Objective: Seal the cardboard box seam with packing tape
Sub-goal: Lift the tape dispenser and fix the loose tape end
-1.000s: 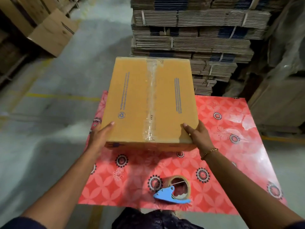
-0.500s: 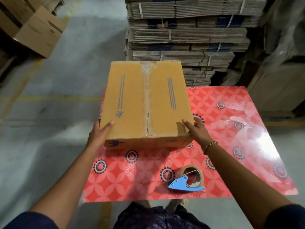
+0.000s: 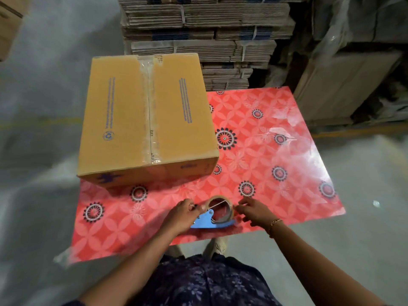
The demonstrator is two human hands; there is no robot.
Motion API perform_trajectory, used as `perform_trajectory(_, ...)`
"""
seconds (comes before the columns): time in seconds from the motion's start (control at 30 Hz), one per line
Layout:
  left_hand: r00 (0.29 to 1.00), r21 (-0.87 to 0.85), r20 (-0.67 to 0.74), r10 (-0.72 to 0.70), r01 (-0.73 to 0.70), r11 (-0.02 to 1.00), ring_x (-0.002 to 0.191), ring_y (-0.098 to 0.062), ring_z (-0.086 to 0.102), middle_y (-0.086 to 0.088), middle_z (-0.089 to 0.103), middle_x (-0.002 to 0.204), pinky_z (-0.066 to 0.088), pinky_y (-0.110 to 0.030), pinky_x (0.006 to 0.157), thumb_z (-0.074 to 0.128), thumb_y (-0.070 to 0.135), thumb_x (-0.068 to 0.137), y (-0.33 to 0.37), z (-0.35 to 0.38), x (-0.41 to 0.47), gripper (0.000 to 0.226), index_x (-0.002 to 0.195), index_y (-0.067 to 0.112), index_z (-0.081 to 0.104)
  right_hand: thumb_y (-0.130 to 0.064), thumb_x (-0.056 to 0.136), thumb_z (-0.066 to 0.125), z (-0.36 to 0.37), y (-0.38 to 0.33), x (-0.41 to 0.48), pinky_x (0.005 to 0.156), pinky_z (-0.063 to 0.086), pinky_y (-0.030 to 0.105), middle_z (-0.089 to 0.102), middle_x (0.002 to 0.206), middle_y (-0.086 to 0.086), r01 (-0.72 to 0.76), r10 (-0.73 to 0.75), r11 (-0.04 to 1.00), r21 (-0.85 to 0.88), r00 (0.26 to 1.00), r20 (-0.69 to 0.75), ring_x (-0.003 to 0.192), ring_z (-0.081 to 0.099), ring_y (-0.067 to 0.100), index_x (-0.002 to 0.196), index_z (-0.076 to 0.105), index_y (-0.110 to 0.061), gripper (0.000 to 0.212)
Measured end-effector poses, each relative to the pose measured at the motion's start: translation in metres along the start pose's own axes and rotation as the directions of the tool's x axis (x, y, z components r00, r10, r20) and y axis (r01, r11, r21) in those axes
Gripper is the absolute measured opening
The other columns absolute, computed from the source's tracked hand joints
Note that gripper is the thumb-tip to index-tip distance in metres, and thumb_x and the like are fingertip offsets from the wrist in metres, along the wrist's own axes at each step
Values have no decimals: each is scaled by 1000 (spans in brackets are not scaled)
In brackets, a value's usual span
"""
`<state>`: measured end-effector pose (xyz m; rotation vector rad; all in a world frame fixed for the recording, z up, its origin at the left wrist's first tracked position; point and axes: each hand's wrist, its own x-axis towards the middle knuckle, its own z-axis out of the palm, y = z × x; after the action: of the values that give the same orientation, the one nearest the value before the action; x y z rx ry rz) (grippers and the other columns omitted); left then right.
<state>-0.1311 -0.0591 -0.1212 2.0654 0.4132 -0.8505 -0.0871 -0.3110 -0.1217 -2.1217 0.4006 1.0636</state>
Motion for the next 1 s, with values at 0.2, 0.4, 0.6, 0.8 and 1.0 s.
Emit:
perform_trajectory(0.2,976,-195,-177,-125,89,977,100,-23,68,-1,74,110,54,-40,92,47,78,73,-16,16,1,57,98,29,63,-46,88,62,27,-4,21,69,60,45,75,91,18,117,-125,961,-249,992,-15,82,73,38,104,58,-9,41)
perform_trajectory(0.4,963,-411,-151,-221,142,900,105,-23,63,-7,70,120,47,-38,93,48,64,95,-21,15,-10,40,104,28,65,-39,88,59,20,-7,31,64,48,34,73,86,16,239,-283,902,-360,956,-75,83,70,36,85,51,-16,24)
perform_trajectory(0.6,949,-819,99,-299,248,518,88,-30,71,-14,77,97,57,-43,83,63,68,78,13,5,-31,67,108,9,74,-49,78,55,-51,-53,-7,51,40,38,59,54,2,612,-630,770,-179,774,-67,48,53,13,84,58,-21,29)
perform_trajectory(0.8,895,-895,341,287,215,391,99,-32,74,-19,71,122,63,-41,75,30,47,98,117,-16,-52,63,124,5,70,-15,86,64,-119,-146,-49,61,51,53,66,77,19,856,-861,506,-106,495,-114,62,58,29,105,64,-23,21)
perform_trajectory(1.0,865,-977,132,484,33,209,76,-27,76,-14,77,106,60,-35,64,53,47,89,190,-63,-73,52,108,5,78,-12,89,66,-150,-194,-96,93,56,47,73,114,2,905,-906,410,-111,390,-166,105,71,20,129,58,-28,44)
